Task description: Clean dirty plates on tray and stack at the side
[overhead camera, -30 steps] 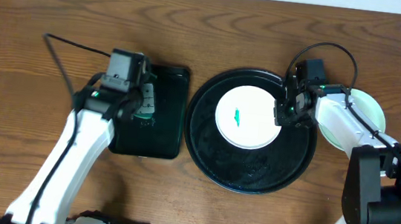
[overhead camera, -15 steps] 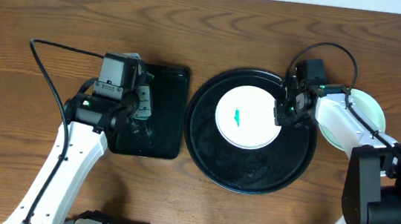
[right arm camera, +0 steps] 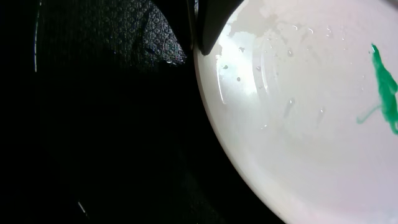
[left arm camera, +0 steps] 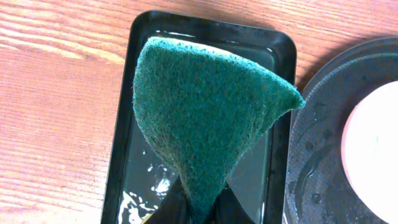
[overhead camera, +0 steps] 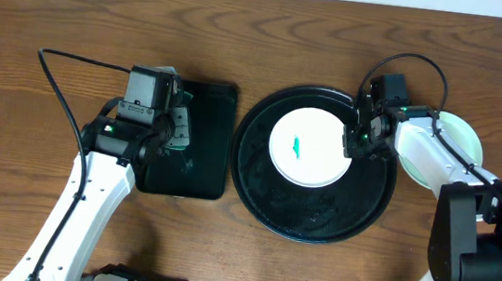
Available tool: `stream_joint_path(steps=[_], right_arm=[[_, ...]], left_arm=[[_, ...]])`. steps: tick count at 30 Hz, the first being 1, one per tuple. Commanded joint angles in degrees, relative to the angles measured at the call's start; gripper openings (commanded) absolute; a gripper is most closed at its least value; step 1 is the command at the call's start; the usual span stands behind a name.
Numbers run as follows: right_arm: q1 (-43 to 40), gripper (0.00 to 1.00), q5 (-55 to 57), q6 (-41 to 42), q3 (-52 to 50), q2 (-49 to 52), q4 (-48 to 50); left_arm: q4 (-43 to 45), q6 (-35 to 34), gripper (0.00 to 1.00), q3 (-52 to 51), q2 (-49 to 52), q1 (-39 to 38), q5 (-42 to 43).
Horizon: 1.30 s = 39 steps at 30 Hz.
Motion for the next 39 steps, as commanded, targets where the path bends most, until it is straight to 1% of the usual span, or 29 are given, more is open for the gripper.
stream_joint_path(steps=[1,16,23,30,36,39], right_arm=[[0.4,0.01,-1.4,-0.1,-0.4,-1.4,0.0],[0.5,0.01,-1.7,-0.1,-0.4,-1.4,-0.9],[0.5,0.01,-7.0,-0.1,-0.4,-1.4,-1.2],[0.5,0.01,-7.6,-0.1,-0.4,-1.4,-1.3],[0.5,0.01,-11.8,-0.1,-0.4,-1.4,-1.3],[0.4,0.02,-11.6,-0.1,-0.4,-1.4,-1.3]], left_arm=[[0.6,0.9,0.07,0.1,0.2,0.3,-1.1],[0.3,0.9,0.07,0.0,0.2,0.3,-1.1],[0.3,0.9,0.07,0.0,1.4,0.3,-1.1],[0.3,0.5,0.07,0.0,4.5,0.3,-1.1],[0.4,-0.6,0.07,0.0,6.0,0.3,-0.9],[1.2,-0.7,0.07,0.0,6.2,0.3,-0.9]])
